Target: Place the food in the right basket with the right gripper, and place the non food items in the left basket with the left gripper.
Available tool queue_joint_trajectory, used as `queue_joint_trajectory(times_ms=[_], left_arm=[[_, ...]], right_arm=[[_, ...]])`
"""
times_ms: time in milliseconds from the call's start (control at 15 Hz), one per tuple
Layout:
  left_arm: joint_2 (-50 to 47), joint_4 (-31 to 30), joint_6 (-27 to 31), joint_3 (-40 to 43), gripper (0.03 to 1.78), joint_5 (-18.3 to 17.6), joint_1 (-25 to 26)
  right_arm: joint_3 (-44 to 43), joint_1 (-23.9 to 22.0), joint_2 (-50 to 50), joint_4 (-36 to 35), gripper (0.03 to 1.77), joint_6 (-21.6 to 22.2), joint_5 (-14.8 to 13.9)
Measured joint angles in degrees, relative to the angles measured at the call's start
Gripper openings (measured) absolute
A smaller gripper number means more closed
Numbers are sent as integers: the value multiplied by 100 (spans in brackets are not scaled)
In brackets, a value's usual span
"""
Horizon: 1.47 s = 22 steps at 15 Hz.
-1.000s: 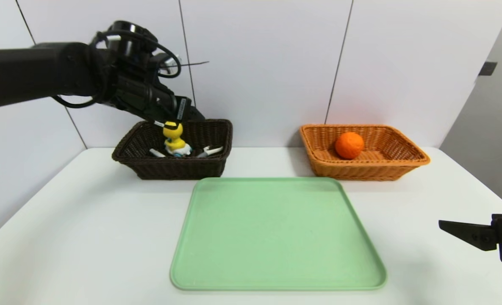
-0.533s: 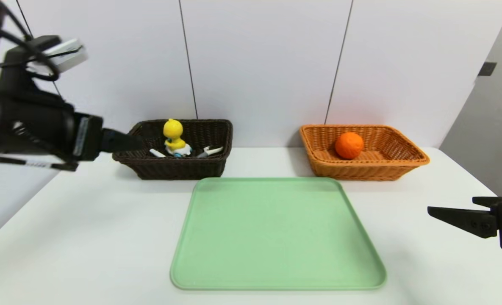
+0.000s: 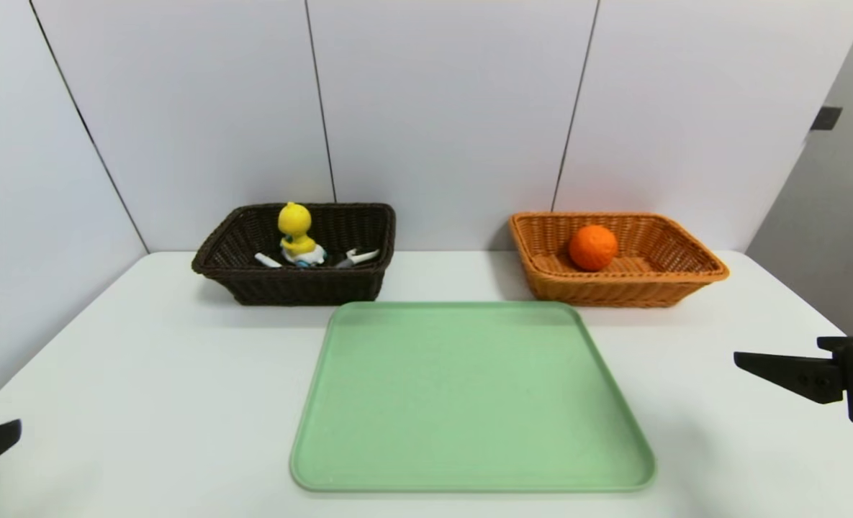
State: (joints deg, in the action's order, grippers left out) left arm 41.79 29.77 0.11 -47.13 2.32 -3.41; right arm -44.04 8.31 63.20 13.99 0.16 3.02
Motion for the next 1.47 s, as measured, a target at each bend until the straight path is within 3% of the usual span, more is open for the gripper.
queue_joint_trajectory(times_ms=[200,467,600,933,1067,1267,1467], left_arm=[[-1062,457,-11,396,167,-11,138],[-2338,1403,7,636,168,-30,185],[-2895,1590,77,829,168,-37,249],[-3940,1482,350,1312,169,-48,312],[-4097,1072,394,1506,169,-52,317],[-4172,855,536,1665,169,-56,319],[-4184,837,622,1747,169,-69,319]], right_arm=[[319,-2,-590,30,171,-56,-90],[1106,-127,-1731,22,171,-117,-486],[1423,-241,-2299,6,171,-121,-613],[2170,-361,-3974,-22,171,-148,-731],[2413,-374,-4409,-471,171,-130,-972],[2572,-385,-4645,-1221,171,-150,-1710],[2577,-471,-4724,-1243,171,-137,-1894]])
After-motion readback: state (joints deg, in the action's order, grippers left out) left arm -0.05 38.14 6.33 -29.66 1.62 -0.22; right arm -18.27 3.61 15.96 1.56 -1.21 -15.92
